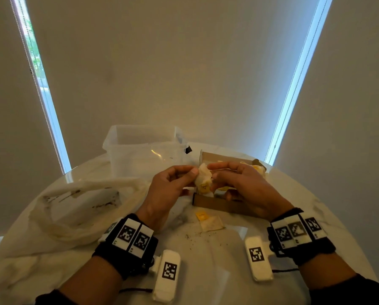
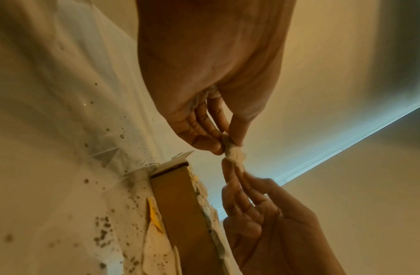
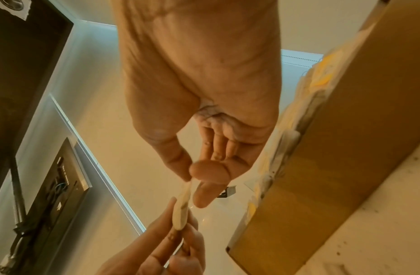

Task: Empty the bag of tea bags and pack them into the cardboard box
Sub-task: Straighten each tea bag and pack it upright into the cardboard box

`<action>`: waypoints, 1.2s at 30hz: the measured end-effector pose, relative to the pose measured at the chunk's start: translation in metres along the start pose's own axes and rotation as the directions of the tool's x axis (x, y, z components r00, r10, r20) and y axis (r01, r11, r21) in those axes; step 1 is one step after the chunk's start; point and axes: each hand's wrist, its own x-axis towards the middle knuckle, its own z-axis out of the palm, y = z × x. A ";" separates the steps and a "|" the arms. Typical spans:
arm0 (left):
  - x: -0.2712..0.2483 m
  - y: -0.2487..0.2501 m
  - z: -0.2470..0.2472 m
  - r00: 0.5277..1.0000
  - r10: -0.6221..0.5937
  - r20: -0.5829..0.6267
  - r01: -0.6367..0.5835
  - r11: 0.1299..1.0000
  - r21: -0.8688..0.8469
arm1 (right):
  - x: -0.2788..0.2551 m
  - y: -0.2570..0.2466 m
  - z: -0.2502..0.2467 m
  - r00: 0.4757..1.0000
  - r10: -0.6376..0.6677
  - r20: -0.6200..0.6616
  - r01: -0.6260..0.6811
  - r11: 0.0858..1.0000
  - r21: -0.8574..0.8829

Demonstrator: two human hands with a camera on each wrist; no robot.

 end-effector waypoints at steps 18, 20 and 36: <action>0.006 -0.009 -0.007 0.989 -0.115 -0.094 0.124 0.988 0.094 | 0.019 -0.007 -0.003 0.984 -0.171 -0.050 0.122 0.849 -0.514; 0.007 -0.012 -0.007 0.986 -0.155 -0.062 0.162 0.979 0.126 | 0.022 -0.007 -0.004 0.990 -0.141 -0.004 0.113 0.808 -0.579; 0.011 -0.018 -0.007 0.969 -0.247 -0.025 0.247 0.951 0.187 | 0.039 -0.002 -0.001 0.987 -0.162 -0.008 0.098 0.635 -0.766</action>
